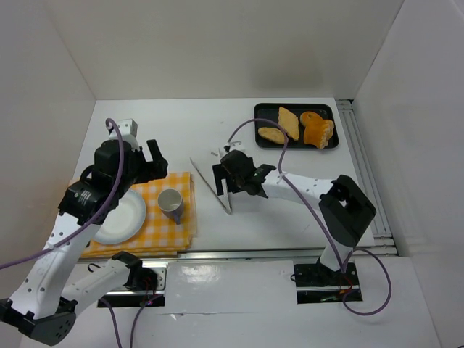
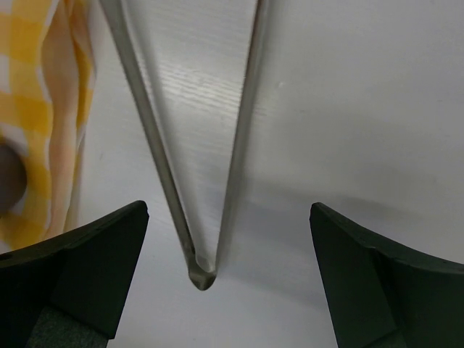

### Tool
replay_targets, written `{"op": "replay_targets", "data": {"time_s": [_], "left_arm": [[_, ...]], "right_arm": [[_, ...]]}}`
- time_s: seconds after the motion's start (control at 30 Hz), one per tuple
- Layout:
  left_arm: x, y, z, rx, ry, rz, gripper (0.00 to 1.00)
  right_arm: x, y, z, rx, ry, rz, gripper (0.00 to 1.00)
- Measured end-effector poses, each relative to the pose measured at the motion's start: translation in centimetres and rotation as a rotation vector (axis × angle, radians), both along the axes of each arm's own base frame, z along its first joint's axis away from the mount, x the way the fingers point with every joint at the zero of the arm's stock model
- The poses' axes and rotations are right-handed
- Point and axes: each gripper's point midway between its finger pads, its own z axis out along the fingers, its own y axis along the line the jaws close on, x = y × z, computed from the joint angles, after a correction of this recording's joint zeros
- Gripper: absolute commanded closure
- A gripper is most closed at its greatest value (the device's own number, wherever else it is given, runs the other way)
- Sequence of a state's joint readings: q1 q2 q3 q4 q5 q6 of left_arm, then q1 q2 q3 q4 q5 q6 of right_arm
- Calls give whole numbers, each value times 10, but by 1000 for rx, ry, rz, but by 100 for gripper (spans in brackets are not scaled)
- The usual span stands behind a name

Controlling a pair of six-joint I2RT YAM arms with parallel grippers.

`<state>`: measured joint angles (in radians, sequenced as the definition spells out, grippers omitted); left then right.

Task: Place the bread

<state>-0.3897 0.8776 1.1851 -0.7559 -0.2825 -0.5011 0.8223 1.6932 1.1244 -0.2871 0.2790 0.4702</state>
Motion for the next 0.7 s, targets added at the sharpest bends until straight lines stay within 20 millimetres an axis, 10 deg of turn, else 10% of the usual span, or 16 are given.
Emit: {"op": "replay_targets", "data": {"time_s": [0.7], "left_arm": [[-2,3,-11,-15,32,-3,0]], "right_arm": [[-3,49,-62,-107,15,197,0]]}}
